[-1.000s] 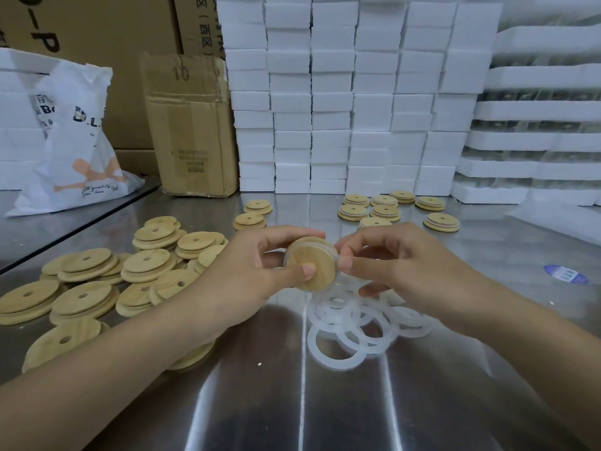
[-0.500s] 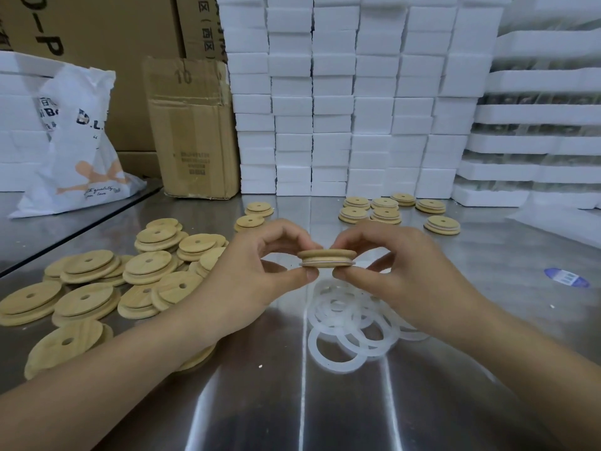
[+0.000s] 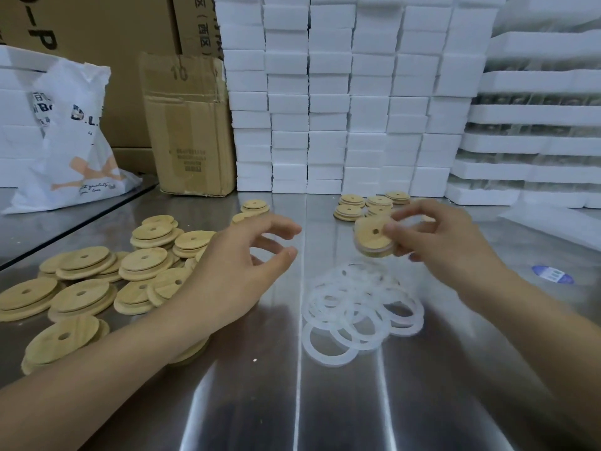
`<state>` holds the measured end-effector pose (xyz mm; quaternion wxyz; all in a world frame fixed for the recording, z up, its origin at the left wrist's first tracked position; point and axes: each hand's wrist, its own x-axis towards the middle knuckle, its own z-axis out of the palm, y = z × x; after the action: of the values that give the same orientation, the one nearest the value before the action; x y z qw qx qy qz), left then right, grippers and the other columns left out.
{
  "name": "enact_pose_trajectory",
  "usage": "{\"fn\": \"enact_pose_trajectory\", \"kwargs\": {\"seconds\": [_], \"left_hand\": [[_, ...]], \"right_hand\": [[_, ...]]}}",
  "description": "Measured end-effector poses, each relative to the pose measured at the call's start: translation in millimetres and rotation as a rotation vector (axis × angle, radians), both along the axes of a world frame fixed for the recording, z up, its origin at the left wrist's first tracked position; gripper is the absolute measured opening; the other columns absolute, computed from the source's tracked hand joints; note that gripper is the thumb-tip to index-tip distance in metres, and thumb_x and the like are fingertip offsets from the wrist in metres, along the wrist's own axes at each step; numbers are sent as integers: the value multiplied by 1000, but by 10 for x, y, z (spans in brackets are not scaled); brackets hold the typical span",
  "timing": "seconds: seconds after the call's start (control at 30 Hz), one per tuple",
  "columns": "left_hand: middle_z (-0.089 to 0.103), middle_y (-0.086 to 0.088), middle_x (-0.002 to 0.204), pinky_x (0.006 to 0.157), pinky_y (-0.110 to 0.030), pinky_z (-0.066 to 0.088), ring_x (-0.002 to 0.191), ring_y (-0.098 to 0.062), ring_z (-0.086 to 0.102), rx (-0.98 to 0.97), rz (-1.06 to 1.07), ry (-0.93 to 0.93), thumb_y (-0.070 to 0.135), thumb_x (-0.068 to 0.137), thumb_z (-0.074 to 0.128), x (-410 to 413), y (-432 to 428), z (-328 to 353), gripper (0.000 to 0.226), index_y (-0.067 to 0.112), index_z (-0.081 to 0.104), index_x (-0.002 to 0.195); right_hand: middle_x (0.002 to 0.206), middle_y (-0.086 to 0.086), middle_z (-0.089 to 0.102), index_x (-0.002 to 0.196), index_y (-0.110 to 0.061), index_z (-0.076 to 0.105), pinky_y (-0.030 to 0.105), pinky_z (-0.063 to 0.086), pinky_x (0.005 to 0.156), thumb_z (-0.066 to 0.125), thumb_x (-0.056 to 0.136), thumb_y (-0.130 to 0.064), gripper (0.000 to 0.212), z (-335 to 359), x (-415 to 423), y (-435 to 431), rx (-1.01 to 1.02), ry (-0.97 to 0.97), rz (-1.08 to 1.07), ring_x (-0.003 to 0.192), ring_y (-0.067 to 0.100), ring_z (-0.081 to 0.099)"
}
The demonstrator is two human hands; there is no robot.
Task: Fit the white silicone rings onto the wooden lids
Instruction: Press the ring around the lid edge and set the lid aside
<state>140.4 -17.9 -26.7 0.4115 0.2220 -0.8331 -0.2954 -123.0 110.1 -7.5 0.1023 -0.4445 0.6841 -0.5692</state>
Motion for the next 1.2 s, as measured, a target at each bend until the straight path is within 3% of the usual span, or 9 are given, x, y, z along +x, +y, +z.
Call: {"fn": "enact_pose_trajectory", "kwargs": {"seconds": [0.07, 0.23, 0.4, 0.5, 0.6, 0.77, 0.87, 1.03, 1.2], "left_hand": [[71, 20, 112, 74, -21, 53, 104, -3, 71, -108, 24, -82, 23, 97, 75, 23, -15, -10, 18, 39, 76, 106], [68, 24, 114, 77, -28, 53, 108, 1, 67, -209, 60, -199, 29, 98, 72, 57, -27, -3, 16, 41, 74, 108], [64, 28, 112, 71, -23, 46, 99, 12, 59, -337, 163, -313, 37, 100, 67, 128, -44, 88, 16, 45, 70, 114], [61, 30, 122, 83, -33, 54, 108, 2, 59, -399, 226, -457, 45, 102, 62, 180, -60, 178, 20, 46, 68, 121], [60, 28, 126, 87, -36, 56, 113, -5, 60, -453, 287, -593, 56, 102, 58, 223, -113, 234, 25, 45, 68, 123], [57, 23, 124, 87, -38, 56, 111, -8, 60, -338, 379, -726, 70, 96, 56, 281, -350, 230, 36, 49, 64, 124], [54, 23, 117, 81, -36, 54, 105, -10, 61, -283, 402, -853, 73, 96, 54, 181, -448, 166, 34, 50, 65, 119], [68, 17, 97, 74, -35, 55, 86, -8, 62, -223, 502, -809, 57, 100, 57, -65, -502, 63, 17, 44, 68, 102], [72, 8, 106, 90, -43, 48, 107, -22, 67, -262, 624, -668, 55, 104, 51, -381, -331, -13, 31, 32, 72, 105]], "right_hand": [[71, 7, 78, 96, -19, 71, 40, 60, 74, 82, 90, -27, 15, -76, -295, 28, 115, 14, -175, 69, 22, 75], [93, 2, 71, 95, -27, 61, 40, 56, 79, 63, 98, -49, 22, -284, -686, 79, 515, 342, -447, 81, 24, 67], [85, -1, 70, 86, -27, 60, 36, 47, 69, 60, 97, -44, 20, -340, -701, 33, 423, 366, -389, 86, 28, 67], [99, -6, 65, 101, -35, 61, 35, 44, 78, 59, 98, -45, 11, -355, -626, 5, 463, 415, -362, 97, 26, 64], [104, -4, 68, 105, -34, 61, 37, 48, 80, 59, 99, -42, 10, -399, -598, 13, 472, 449, -352, 88, 24, 69], [98, 1, 70, 98, -25, 63, 38, 49, 77, 58, 97, -33, 9, -375, -548, 23, 465, 487, -357, 92, 29, 62], [87, 3, 66, 85, -22, 59, 36, 44, 68, 57, 95, -30, 13, -368, -506, 14, 481, 536, -378, 82, 30, 57], [86, 3, 63, 85, -21, 56, 37, 47, 67, 51, 98, -31, 17, -342, -404, 0, 534, 604, -404, 81, 28, 58], [78, -6, 69, 80, -26, 63, 37, 50, 71, 59, 97, -29, 17, -328, -380, 69, 371, 507, -228, 82, 22, 63]]}}
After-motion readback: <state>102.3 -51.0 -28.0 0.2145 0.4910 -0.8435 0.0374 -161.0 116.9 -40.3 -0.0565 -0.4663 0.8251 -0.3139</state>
